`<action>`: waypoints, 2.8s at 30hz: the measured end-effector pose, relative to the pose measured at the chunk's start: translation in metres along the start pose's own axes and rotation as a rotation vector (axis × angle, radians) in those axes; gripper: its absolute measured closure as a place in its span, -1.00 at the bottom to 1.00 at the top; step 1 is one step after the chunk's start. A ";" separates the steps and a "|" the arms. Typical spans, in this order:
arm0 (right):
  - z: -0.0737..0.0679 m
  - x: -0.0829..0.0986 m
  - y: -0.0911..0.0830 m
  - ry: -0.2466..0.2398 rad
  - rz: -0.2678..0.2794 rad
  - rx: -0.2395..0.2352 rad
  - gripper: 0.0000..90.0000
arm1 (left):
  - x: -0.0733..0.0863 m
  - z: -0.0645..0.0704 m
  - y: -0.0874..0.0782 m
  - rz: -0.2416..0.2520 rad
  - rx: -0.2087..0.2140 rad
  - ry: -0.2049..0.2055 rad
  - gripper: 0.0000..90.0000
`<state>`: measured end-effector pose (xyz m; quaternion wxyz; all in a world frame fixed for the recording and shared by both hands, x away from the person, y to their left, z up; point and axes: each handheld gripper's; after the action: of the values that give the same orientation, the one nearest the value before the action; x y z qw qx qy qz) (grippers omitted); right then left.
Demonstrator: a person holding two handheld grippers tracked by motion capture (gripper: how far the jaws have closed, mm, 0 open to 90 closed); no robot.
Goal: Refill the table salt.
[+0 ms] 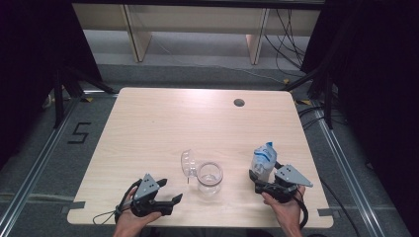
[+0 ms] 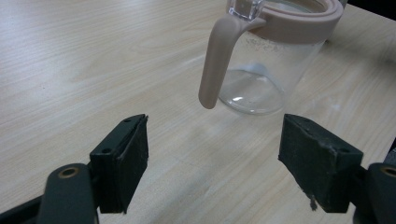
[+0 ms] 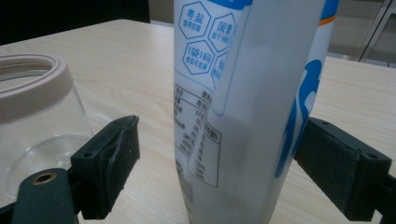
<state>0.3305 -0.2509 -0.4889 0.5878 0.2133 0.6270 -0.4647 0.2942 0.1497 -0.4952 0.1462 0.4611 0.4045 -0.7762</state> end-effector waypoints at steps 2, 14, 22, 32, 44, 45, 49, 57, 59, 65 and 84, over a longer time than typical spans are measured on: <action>0.001 0.000 0.000 -0.004 0.001 0.011 -0.66 | 0.000 0.000 0.000 0.000 0.000 -0.001 -0.47; -0.003 0.001 0.006 -0.040 -0.014 0.059 -0.62 | 0.001 0.001 0.000 -0.005 0.005 0.015 -0.46; -0.001 0.004 0.012 -0.028 -0.028 0.067 -0.59 | 0.001 0.000 -0.001 -0.007 0.002 0.027 -0.46; 0.005 0.009 0.018 -0.012 -0.027 0.054 -0.51 | 0.001 0.001 0.000 -0.005 0.010 0.018 -0.46; 0.004 0.012 0.022 -0.016 -0.018 0.059 -0.36 | 0.002 0.002 0.000 -0.006 0.006 0.018 -0.46; 0.004 0.012 0.022 -0.014 -0.021 0.065 -0.36 | 0.001 0.002 0.000 -0.008 0.004 0.019 -0.46; 0.004 0.013 0.023 0.000 -0.016 0.047 -0.32 | 0.002 0.002 0.000 -0.003 0.008 0.020 -0.46; 0.004 0.014 0.026 -0.005 -0.013 0.043 -0.28 | 0.001 0.003 0.000 -0.007 0.004 0.018 -0.46; 0.004 0.015 0.026 -0.008 -0.018 0.042 -0.28 | 0.001 0.002 0.000 -0.007 0.007 0.037 -0.46; 0.004 0.016 0.027 0.002 -0.007 0.044 -0.27 | 0.001 0.002 0.000 -0.008 0.008 0.034 -0.46; 0.008 0.017 0.028 -0.018 -0.002 0.057 -0.15 | 0.001 0.002 0.000 -0.005 0.008 0.034 -0.46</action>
<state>0.3538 -0.2486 -0.5127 0.5867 0.2252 0.6083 -0.4848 0.2923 0.1483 -0.4955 0.1354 0.4735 0.4051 -0.7703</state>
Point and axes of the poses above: each handheld gripper's, and its own axes: y roughly forward along the jaws, x roughly out of its underside, z roughly to its right, and after that the axes turned 8 degrees about -y, right-handed
